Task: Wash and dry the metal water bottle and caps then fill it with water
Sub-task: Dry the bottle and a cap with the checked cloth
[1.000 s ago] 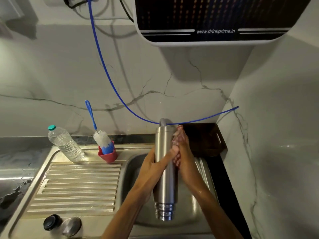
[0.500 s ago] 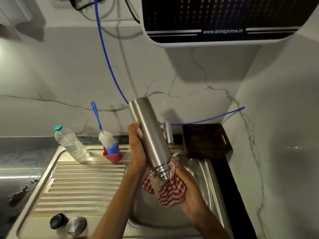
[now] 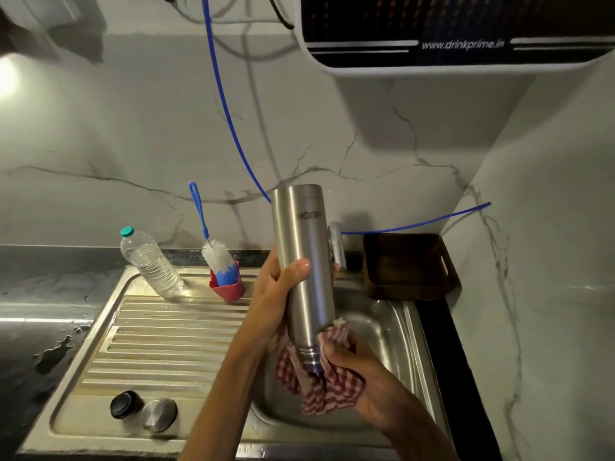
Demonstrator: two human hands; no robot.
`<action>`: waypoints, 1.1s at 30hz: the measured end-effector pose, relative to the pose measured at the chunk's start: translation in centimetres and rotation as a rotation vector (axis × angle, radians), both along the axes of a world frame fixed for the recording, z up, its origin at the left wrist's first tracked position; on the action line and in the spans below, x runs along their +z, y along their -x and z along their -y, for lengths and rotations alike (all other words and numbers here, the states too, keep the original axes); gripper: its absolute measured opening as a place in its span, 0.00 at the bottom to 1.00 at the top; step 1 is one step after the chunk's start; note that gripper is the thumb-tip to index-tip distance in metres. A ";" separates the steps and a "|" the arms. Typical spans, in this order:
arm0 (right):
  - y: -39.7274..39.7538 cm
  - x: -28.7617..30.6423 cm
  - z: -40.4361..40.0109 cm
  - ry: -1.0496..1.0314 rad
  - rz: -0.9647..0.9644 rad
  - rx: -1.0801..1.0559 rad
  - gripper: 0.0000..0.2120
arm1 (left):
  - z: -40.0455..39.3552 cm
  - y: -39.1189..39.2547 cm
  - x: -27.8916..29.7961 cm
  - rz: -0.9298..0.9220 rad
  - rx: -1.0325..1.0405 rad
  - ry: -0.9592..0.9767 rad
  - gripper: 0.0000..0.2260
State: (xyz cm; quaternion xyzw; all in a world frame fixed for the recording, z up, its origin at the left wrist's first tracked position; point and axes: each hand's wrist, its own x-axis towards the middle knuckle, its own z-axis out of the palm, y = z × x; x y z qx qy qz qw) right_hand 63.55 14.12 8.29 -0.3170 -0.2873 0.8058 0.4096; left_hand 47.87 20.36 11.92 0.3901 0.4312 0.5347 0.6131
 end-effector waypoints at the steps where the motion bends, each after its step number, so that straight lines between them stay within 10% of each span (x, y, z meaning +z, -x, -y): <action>1: -0.1 -0.1 0.0 0.035 -0.031 0.005 0.26 | -0.1 0.4 -0.8 0.053 -0.100 -0.002 0.42; 6: -0.5 -1.3 0.5 0.069 0.009 -0.013 0.24 | -1.6 2.5 -1.0 0.053 -0.239 0.155 0.38; 12: 0.6 -0.7 0.6 -0.254 0.714 -0.135 0.25 | 1.5 -2.3 -1.4 -0.229 0.197 0.148 0.44; 15: 0.9 0.0 0.8 -0.331 0.858 -0.164 0.32 | 1.9 -3.4 -2.5 -0.080 0.267 0.145 0.40; 21: -0.9 -1.1 0.5 0.095 0.084 -0.059 0.29 | -0.5 -1.1 -3.2 0.634 -0.175 -0.040 0.28; 25: -1.0 0.2 -0.2 0.248 -0.222 -0.288 0.07 | -2.1 0.5 -2.6 0.492 0.038 -0.087 0.37; 29: -1.1 -0.3 -1.0 0.088 -0.182 -0.585 0.09 | -1.2 0.4 -1.7 0.211 0.235 0.033 0.38; 33: 0.0 -0.6 -0.2 -0.277 0.489 -0.572 0.30 | 0.8 -1.4 -1.5 -0.267 0.184 -0.012 0.22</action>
